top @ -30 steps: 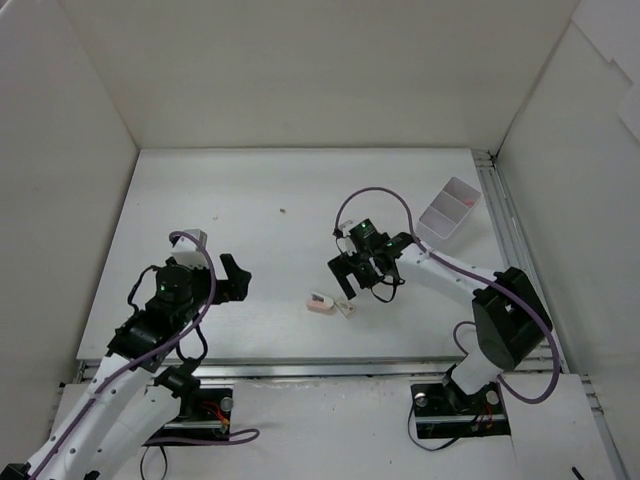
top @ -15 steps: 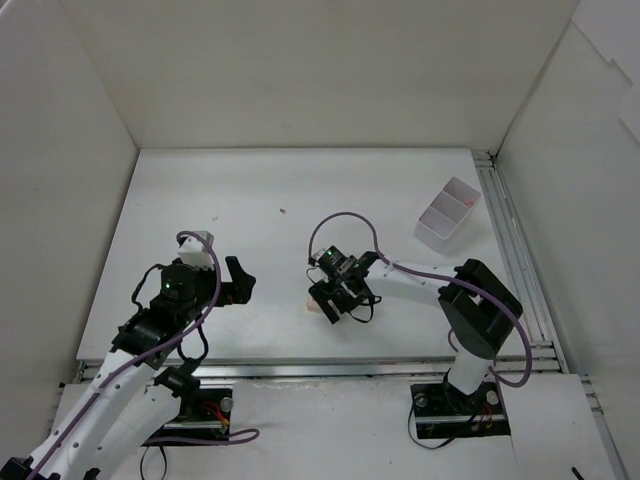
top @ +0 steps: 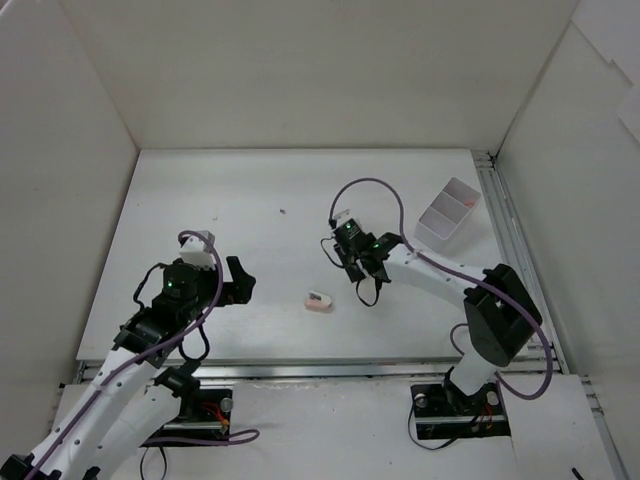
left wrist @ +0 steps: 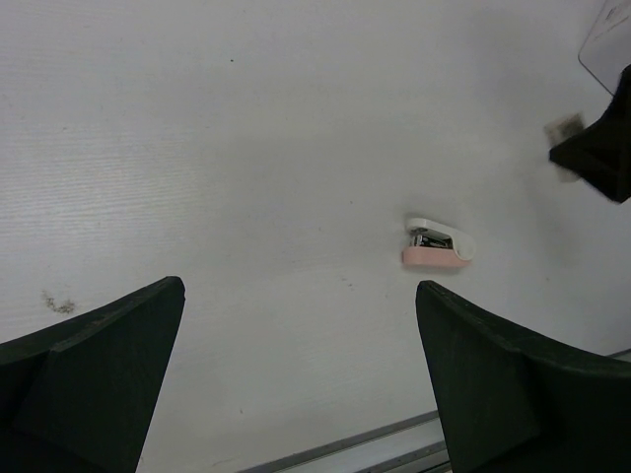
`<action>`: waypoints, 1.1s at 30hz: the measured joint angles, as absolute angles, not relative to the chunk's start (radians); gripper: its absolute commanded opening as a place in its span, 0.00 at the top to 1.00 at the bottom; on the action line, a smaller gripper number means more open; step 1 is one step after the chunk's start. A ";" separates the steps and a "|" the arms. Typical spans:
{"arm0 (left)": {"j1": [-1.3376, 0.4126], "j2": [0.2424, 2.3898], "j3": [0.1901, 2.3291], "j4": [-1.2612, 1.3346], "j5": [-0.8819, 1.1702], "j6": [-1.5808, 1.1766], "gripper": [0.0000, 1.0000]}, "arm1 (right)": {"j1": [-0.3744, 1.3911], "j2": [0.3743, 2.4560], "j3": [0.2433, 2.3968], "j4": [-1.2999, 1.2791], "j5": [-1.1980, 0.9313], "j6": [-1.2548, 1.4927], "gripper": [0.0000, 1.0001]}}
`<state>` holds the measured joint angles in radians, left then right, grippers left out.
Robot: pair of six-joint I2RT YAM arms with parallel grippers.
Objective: Sort the stationery into containers
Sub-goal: Pick up the stationery from the center of the board, then place the stationery in the storage box.
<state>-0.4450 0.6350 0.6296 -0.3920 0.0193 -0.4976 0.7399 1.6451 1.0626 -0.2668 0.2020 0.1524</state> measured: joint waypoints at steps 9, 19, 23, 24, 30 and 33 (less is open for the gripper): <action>-0.445 0.741 0.685 -0.391 -0.007 -0.495 0.00 | 0.543 1.547 1.150 -0.176 0.466 -0.221 1.00; -0.445 0.857 0.741 -0.358 -0.035 -0.490 0.00 | 0.339 1.546 1.144 -0.126 0.306 -0.519 1.00; -0.445 0.904 0.750 -0.336 -0.034 -0.488 0.00 | 0.263 1.546 1.129 -0.122 0.245 -0.562 1.00; -0.445 0.912 0.751 -0.332 -0.034 -0.486 0.00 | 0.238 1.546 1.124 -0.122 0.225 -0.568 1.00; -0.445 0.927 0.758 -0.329 -0.034 -0.481 0.00 | 0.141 1.550 1.119 -0.120 0.171 -0.572 0.92; -0.445 0.923 0.759 -0.326 -0.037 -0.480 0.00 | 0.137 1.574 1.119 -0.107 0.169 -0.571 0.92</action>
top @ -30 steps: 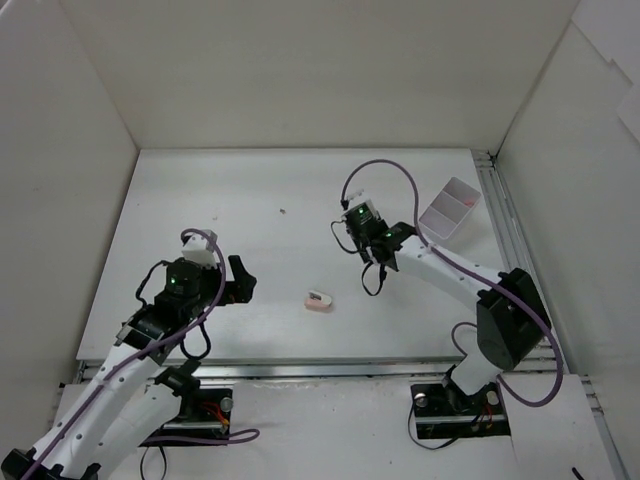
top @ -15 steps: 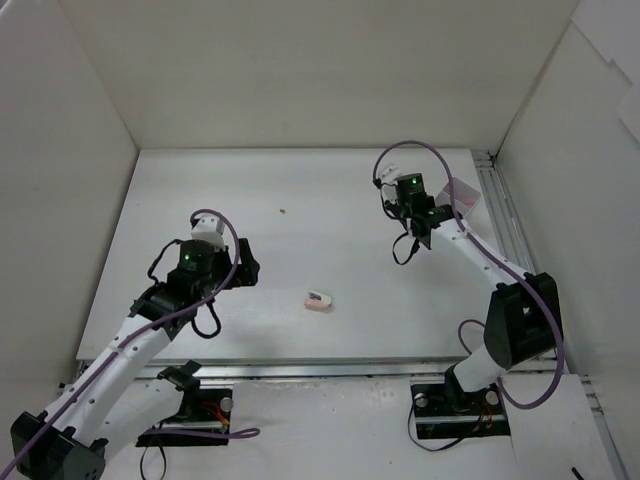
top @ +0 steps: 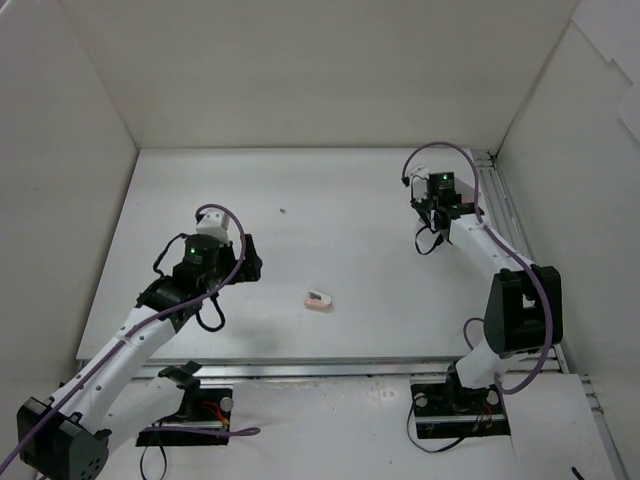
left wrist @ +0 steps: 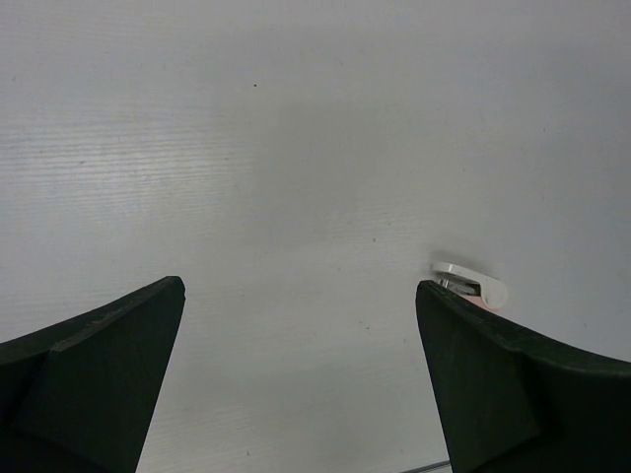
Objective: Sort the stationery into containers
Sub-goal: Place the stationery in the storage box.
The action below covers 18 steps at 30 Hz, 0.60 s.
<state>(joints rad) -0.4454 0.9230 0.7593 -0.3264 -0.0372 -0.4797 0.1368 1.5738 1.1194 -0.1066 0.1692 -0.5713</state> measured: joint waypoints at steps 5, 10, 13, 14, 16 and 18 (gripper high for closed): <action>-0.445 0.906 0.759 -0.326 -0.049 -0.479 0.00 | 0.132 1.644 1.119 -0.076 0.171 -0.568 0.88; -0.445 0.903 0.759 -0.326 -0.055 -0.479 0.00 | 0.131 1.657 1.114 -0.060 0.176 -0.553 0.66; -0.445 0.905 0.759 -0.326 -0.057 -0.479 0.00 | 0.131 1.657 1.112 -0.056 0.179 -0.545 0.56; -0.445 0.906 0.759 -0.326 -0.057 -0.479 0.00 | 0.131 1.657 1.112 -0.054 0.179 -0.543 0.53; -0.445 0.907 0.759 -0.326 -0.057 -0.479 0.00 | 0.131 1.657 1.112 -0.052 0.179 -0.538 0.46; -0.445 0.907 0.759 -0.326 -0.058 -0.478 0.00 | 0.133 1.657 1.112 -0.049 0.179 -0.529 0.40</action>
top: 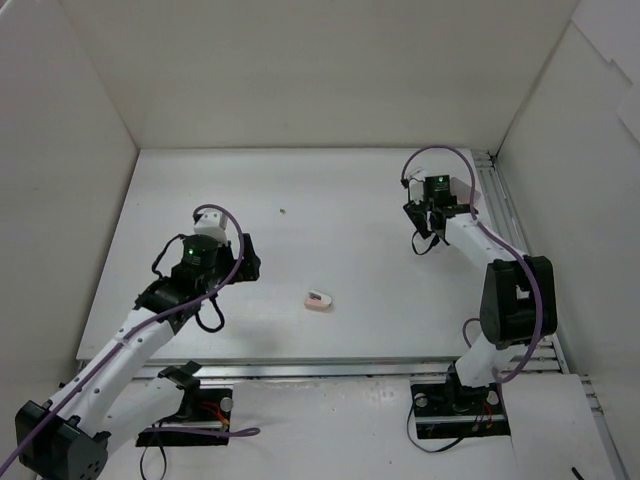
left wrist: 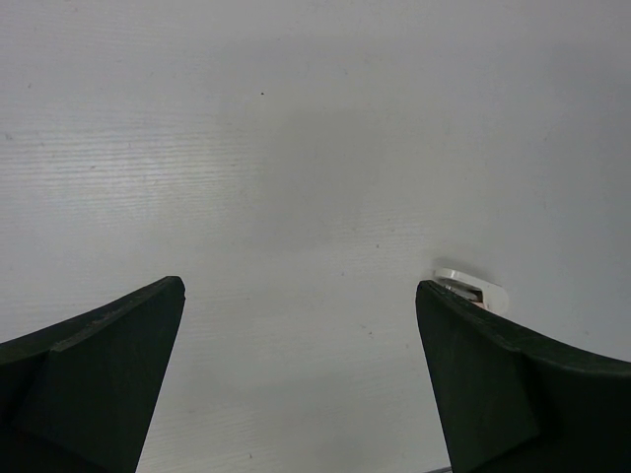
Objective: Sort the stationery into containers
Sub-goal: Place the stationery in the storage box, then pick up the stapler from the center of the board.
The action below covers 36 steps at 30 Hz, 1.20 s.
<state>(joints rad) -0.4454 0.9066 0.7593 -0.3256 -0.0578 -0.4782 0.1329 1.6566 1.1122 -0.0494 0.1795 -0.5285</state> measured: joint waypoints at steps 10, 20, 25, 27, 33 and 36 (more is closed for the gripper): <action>-0.445 0.857 0.757 -0.324 -0.059 -0.477 0.00 | 0.263 1.489 1.097 -0.078 0.104 -0.466 0.02; -0.445 0.746 0.735 -0.344 -0.048 -0.473 0.00 | 0.614 1.465 1.119 -0.151 -0.181 -0.357 0.02; -0.445 0.683 0.700 -0.353 -0.038 -0.473 0.00 | 0.760 1.543 1.097 -0.162 -0.280 -0.323 0.02; -0.445 0.670 0.685 -0.361 -0.030 -0.473 0.00 | 0.803 1.607 1.098 -0.162 -0.302 -0.314 0.02; -0.445 0.658 0.674 -0.380 -0.022 -0.474 0.00 | 0.855 1.816 1.137 -0.167 -0.302 -0.305 0.02; -0.445 0.636 0.673 -0.389 -0.022 -0.474 0.00 | 0.854 1.860 1.156 -0.165 -0.294 -0.301 0.10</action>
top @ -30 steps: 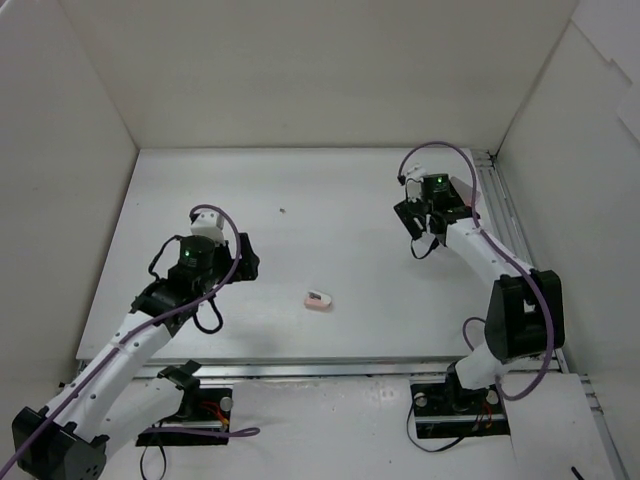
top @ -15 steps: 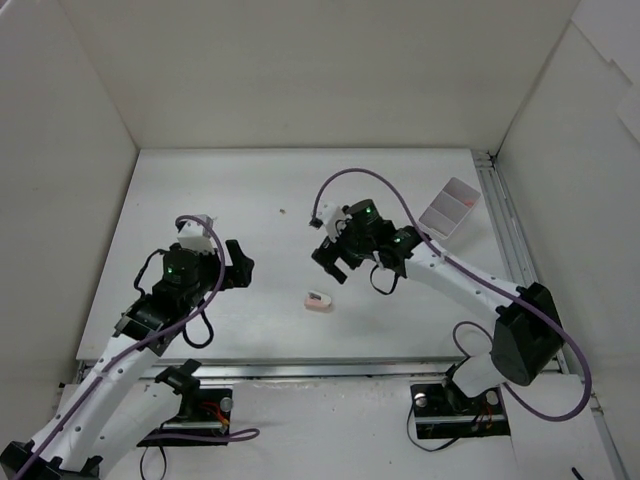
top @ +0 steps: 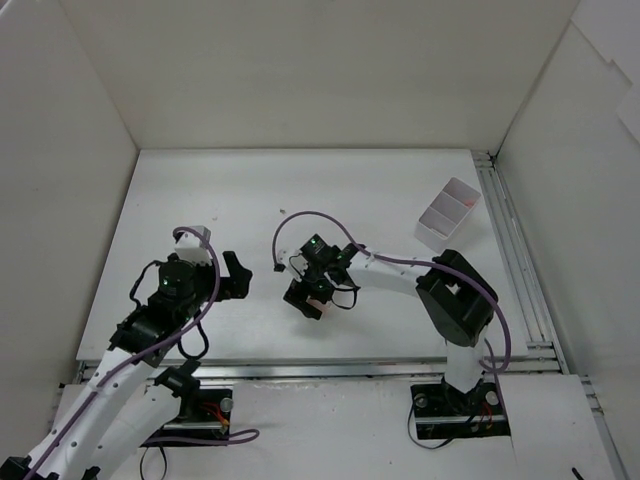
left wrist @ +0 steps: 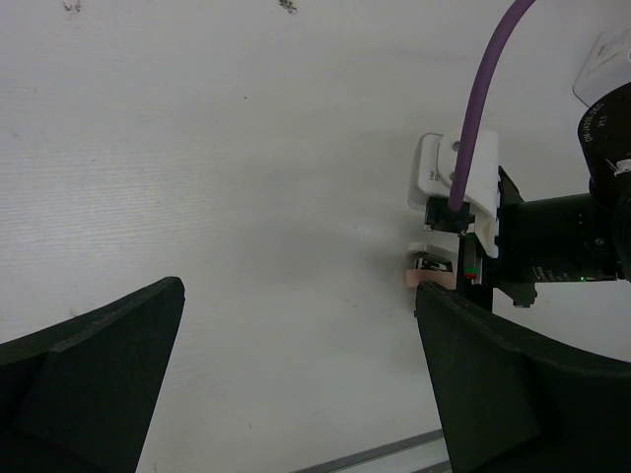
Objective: Sort the stationery into containers
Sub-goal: Pick up the stapler from the center of the board.
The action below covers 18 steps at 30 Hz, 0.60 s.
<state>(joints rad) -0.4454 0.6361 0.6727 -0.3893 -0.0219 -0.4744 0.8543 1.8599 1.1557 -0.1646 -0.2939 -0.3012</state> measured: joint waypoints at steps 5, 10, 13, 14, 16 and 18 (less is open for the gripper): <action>-0.445 0.605 0.672 -0.402 -0.022 -0.474 0.00 | 0.854 1.862 1.167 -0.155 -0.269 -0.289 0.64; -0.445 0.607 0.671 -0.404 -0.022 -0.475 0.00 | 0.854 1.836 1.136 -0.133 -0.194 -0.261 0.72; -0.445 0.619 0.671 -0.404 -0.022 -0.475 0.00 | 0.850 1.784 1.107 -0.137 -0.138 -0.259 0.74; -0.445 0.622 0.671 -0.404 -0.022 -0.475 0.00 | 0.846 1.760 1.097 -0.137 -0.119 -0.261 0.75; -0.445 0.627 0.671 -0.404 -0.022 -0.475 0.00 | 0.827 1.701 1.079 -0.140 -0.075 -0.268 0.81; -0.445 0.630 0.671 -0.404 -0.022 -0.474 0.00 | 0.781 1.636 1.066 -0.137 -0.015 -0.298 0.86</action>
<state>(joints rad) -0.4454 0.6300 0.6712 -0.4042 -0.0223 -0.4744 0.7815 1.6363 1.0660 -0.1368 -0.0151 -0.2977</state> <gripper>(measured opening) 0.996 0.316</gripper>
